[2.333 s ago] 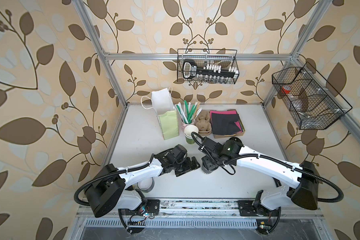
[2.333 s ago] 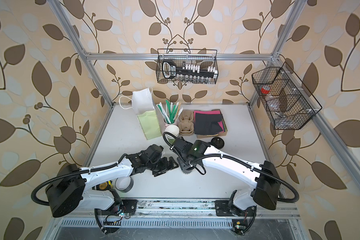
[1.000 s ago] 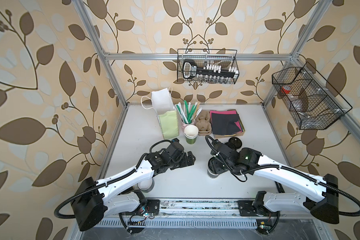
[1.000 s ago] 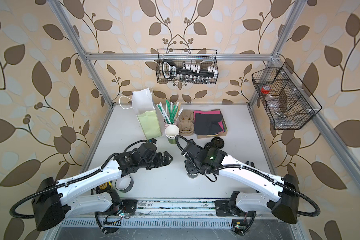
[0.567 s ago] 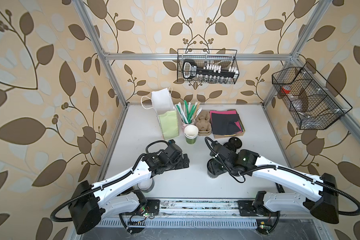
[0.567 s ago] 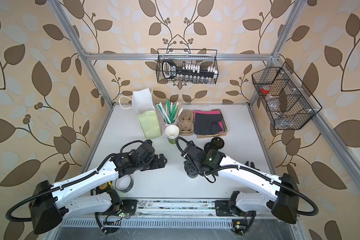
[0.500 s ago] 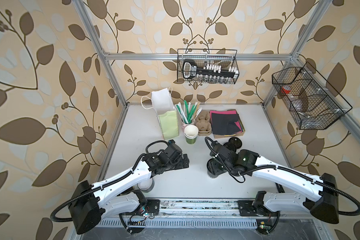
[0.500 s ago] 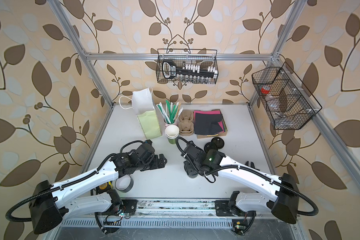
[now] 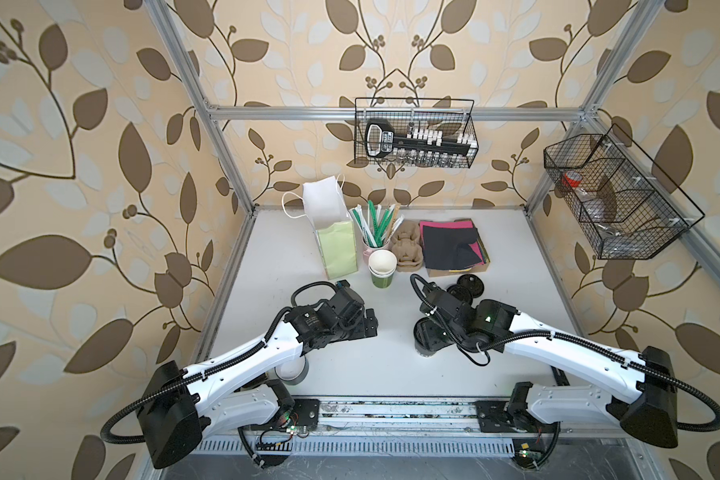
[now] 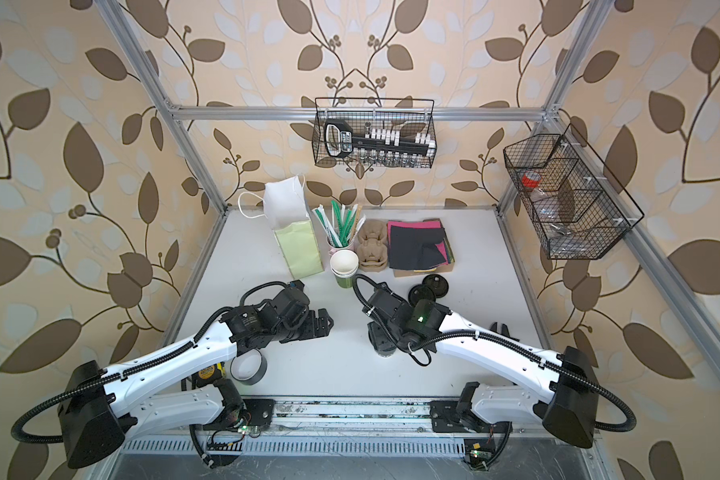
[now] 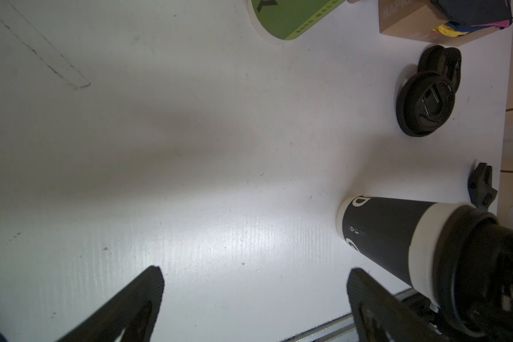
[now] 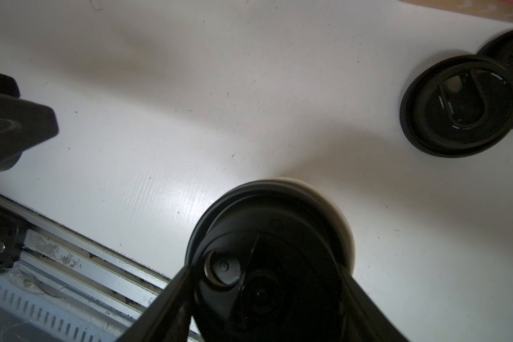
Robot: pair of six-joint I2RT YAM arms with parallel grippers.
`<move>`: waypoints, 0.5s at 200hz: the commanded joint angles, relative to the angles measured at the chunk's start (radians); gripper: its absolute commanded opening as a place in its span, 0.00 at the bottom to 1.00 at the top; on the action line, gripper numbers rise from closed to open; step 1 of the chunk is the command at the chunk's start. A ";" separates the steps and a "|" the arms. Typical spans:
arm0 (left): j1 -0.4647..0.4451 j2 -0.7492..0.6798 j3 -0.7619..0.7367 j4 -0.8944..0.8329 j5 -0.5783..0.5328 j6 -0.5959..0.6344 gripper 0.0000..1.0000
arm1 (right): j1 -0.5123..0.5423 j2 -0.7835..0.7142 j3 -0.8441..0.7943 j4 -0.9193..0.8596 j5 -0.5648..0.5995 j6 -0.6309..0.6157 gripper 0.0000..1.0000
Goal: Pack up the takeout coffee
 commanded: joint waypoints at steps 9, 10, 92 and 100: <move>-0.005 -0.005 0.005 -0.005 -0.016 0.016 0.99 | -0.004 -0.004 -0.031 -0.007 0.011 0.025 0.61; -0.005 -0.005 0.005 -0.004 -0.017 0.015 0.99 | -0.004 -0.005 -0.031 -0.007 0.011 0.025 0.61; -0.005 0.004 0.003 0.004 -0.014 0.014 0.99 | -0.004 -0.012 -0.070 0.014 0.025 0.048 0.61; -0.006 0.004 0.003 0.004 -0.012 0.013 0.99 | -0.005 -0.017 -0.077 0.022 0.028 0.051 0.61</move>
